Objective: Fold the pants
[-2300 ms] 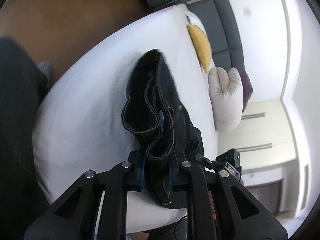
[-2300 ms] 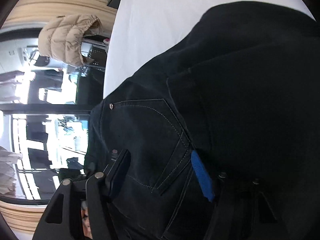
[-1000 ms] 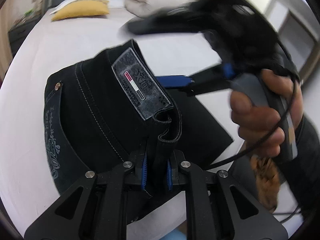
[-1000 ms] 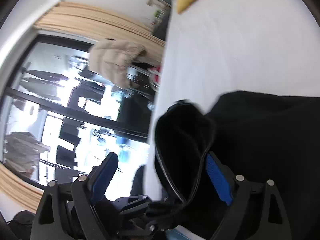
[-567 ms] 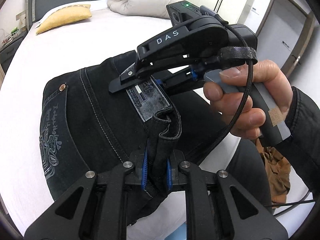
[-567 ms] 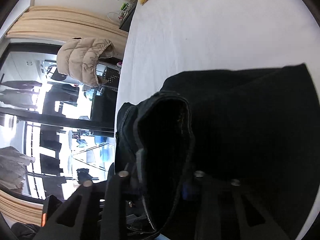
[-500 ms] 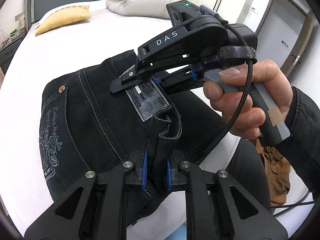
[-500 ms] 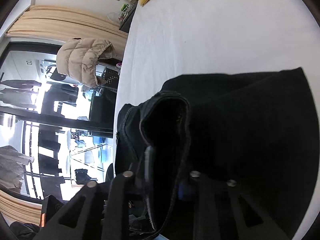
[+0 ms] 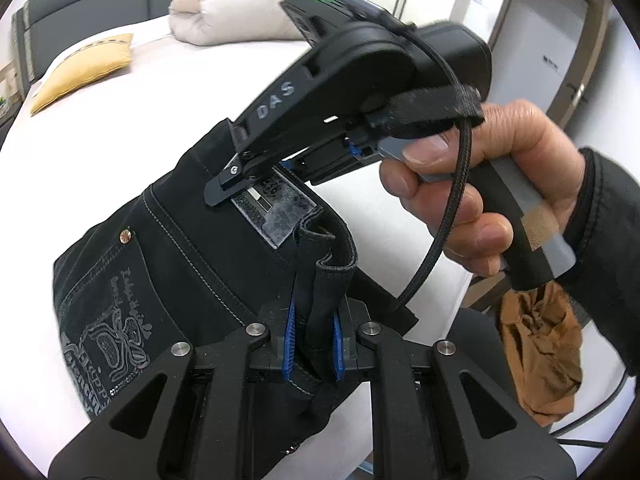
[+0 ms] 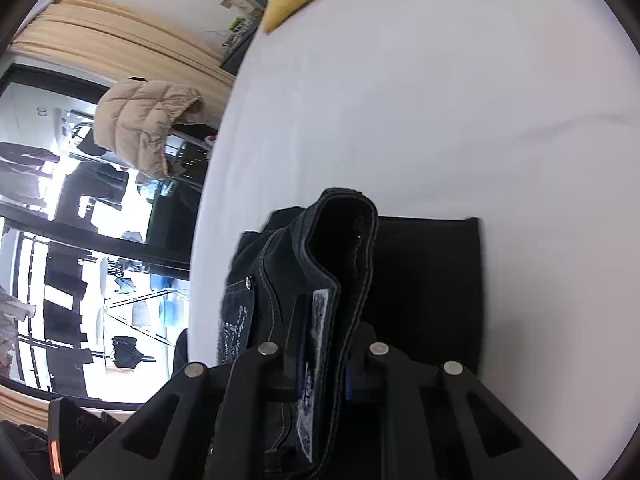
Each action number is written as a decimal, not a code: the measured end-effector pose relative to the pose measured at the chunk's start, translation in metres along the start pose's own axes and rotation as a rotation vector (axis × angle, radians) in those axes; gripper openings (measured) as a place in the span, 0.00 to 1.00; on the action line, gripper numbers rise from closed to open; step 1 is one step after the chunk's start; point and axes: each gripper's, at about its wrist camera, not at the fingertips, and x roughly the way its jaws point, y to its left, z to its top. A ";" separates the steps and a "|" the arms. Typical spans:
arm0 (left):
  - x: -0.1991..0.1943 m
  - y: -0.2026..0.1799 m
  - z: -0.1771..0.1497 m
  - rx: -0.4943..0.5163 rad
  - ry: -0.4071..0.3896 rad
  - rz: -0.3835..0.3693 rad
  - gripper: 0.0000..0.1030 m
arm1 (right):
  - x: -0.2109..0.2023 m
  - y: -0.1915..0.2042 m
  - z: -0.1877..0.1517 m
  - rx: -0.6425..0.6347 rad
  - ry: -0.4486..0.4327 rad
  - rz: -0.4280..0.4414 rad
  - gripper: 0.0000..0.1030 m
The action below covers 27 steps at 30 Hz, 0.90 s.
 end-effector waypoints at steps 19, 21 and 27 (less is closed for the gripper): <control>0.075 -0.042 -0.004 0.069 0.091 0.057 0.13 | -0.002 -0.062 -0.021 0.112 -0.004 0.033 0.27; 0.078 -0.045 -0.005 0.066 0.088 0.057 0.13 | -0.002 -0.060 -0.023 0.095 -0.004 -0.005 0.23; 0.085 -0.053 -0.004 0.061 0.078 0.070 0.14 | 0.008 -0.067 -0.019 0.093 0.009 -0.045 0.17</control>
